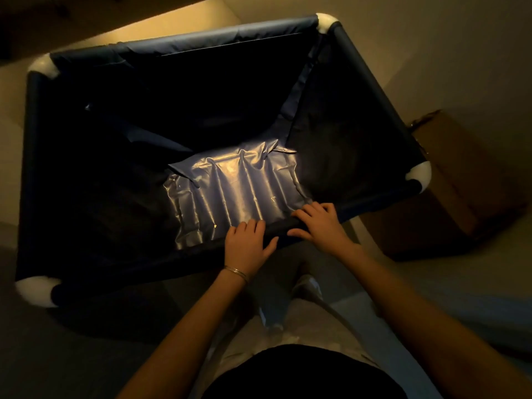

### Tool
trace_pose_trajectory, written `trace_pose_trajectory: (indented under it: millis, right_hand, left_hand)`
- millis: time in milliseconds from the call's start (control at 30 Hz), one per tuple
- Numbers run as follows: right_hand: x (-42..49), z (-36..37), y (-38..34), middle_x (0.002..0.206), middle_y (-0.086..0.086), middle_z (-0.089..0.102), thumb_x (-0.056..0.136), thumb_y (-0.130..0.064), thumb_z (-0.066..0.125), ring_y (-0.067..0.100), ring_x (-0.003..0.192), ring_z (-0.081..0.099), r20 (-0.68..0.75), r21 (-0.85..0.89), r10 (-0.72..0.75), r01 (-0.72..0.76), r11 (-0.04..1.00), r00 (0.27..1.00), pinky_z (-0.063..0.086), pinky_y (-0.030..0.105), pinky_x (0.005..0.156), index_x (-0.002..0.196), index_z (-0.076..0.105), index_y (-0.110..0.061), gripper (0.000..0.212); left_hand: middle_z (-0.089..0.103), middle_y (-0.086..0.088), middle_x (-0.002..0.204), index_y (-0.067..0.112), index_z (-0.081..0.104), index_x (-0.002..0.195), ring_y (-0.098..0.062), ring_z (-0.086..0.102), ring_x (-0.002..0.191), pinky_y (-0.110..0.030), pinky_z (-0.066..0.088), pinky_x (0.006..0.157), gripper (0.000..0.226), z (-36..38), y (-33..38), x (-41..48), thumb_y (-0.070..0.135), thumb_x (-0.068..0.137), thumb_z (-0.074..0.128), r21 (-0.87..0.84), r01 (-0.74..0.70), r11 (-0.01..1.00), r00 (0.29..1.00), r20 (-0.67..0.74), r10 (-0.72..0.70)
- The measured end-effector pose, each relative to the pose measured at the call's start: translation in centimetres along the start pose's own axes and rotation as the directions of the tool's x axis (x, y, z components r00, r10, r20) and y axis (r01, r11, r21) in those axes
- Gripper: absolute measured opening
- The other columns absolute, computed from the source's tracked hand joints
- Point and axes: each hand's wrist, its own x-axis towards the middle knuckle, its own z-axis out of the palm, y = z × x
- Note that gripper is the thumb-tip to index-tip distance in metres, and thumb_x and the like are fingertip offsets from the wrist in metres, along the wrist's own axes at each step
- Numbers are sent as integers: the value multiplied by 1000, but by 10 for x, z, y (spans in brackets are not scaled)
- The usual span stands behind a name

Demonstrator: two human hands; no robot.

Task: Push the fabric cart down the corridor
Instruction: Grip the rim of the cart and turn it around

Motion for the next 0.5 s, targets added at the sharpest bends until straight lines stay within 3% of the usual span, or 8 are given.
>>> trace_pose_trajectory:
  millis: [400, 500]
  right_hand:
    - [75, -21, 105, 88, 7, 66, 81, -59, 34, 26, 82, 60, 52, -40, -177, 179, 983, 983, 23, 34, 75, 100, 62, -18, 53]
    - [97, -33, 143, 89, 8, 65, 80, -59, 33, 28, 84, 61, 99, -45, -201, 207, 977, 974, 23, 34, 77, 101, 62, -17, 56]
  left_hand:
    - [62, -1, 65, 19, 61, 76, -21, 60, 56, -26, 44, 52, 42, 15, 51, 97, 52, 75, 36, 76, 194, 978, 980, 28, -196]
    - [63, -3, 67, 17, 61, 79, -22, 61, 59, -28, 46, 55, 33, 16, 72, 132, 49, 76, 57, 39, 239, 970, 968, 62, -241]
